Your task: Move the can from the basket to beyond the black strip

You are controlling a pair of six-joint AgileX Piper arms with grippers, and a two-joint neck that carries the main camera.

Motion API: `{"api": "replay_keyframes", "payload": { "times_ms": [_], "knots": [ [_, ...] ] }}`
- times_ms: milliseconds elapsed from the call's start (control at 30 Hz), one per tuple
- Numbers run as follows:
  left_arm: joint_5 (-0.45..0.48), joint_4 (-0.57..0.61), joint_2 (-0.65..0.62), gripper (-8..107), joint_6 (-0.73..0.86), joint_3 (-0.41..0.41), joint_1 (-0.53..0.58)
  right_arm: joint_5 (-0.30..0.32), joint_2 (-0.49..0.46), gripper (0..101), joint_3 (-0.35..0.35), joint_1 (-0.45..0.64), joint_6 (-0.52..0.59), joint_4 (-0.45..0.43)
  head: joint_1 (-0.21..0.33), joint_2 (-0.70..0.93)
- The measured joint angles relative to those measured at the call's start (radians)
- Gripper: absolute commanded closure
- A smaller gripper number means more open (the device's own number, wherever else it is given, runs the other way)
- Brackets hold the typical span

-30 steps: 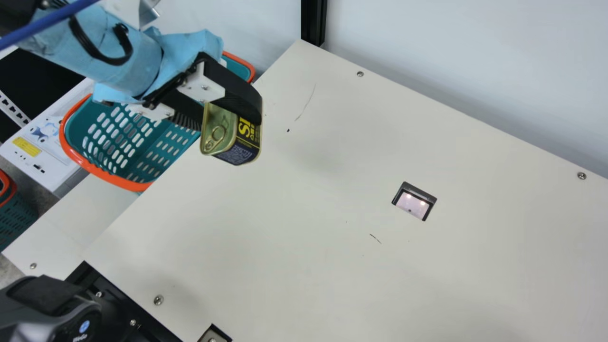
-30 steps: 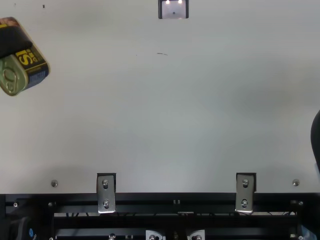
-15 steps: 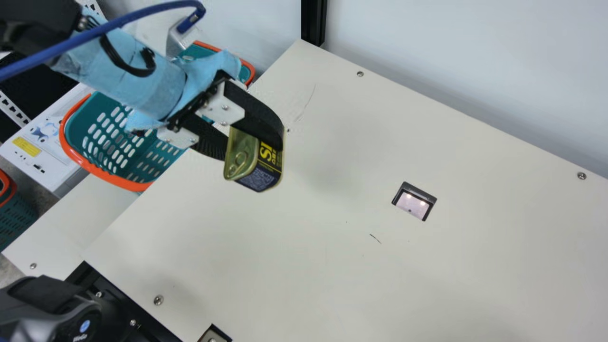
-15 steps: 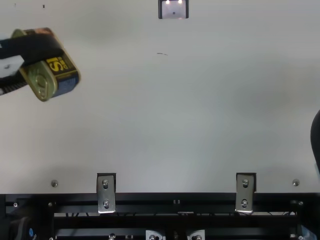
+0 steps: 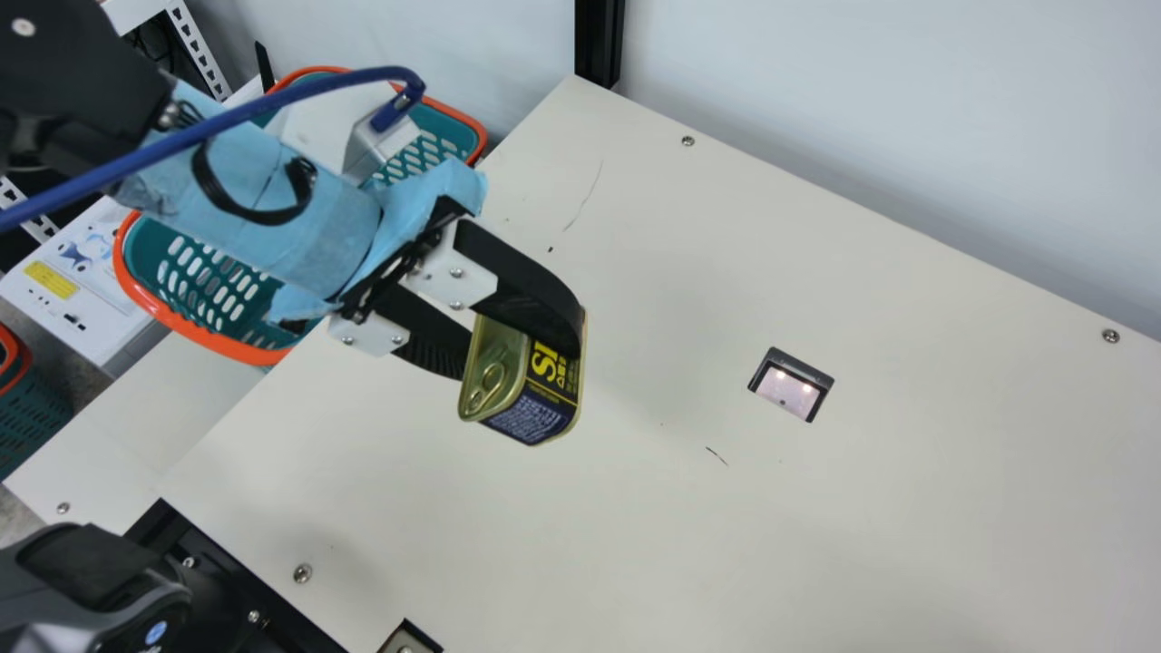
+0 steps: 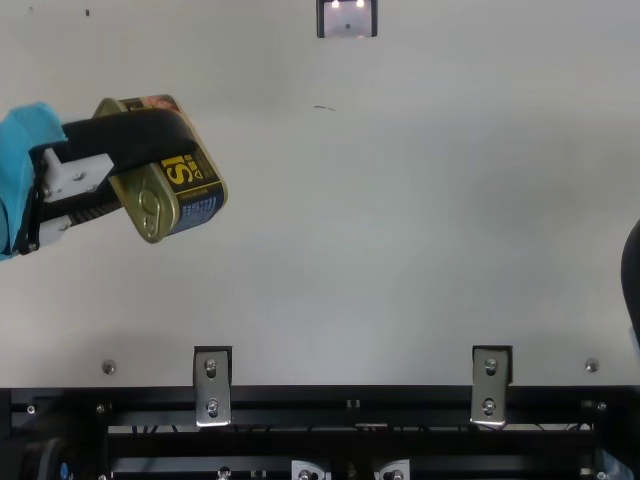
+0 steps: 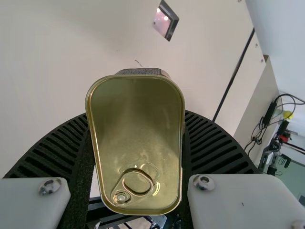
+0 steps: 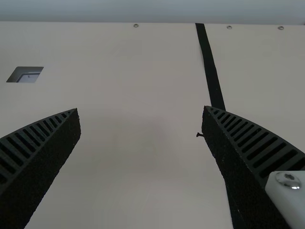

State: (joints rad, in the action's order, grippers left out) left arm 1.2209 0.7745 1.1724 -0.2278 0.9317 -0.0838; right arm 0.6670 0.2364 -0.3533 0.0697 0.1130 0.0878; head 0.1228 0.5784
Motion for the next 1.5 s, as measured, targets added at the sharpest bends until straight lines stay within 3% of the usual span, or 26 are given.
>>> {"api": "replay_keyframes", "payload": {
  "times_ms": [1000,1500],
  "knots": [
    [-0.013,-0.015,0.0,89,0.025,0.016,0.015,0.0,0.0,0,0.0,0.0,0.0,0.0,0.0,0.0],
    [-0.14,-0.205,0.026,89,0.144,0.14,0.228,0.0,0.0,0,0.0,0.0,0.0,-0.002,0.005,-0.01]
  ]
}}
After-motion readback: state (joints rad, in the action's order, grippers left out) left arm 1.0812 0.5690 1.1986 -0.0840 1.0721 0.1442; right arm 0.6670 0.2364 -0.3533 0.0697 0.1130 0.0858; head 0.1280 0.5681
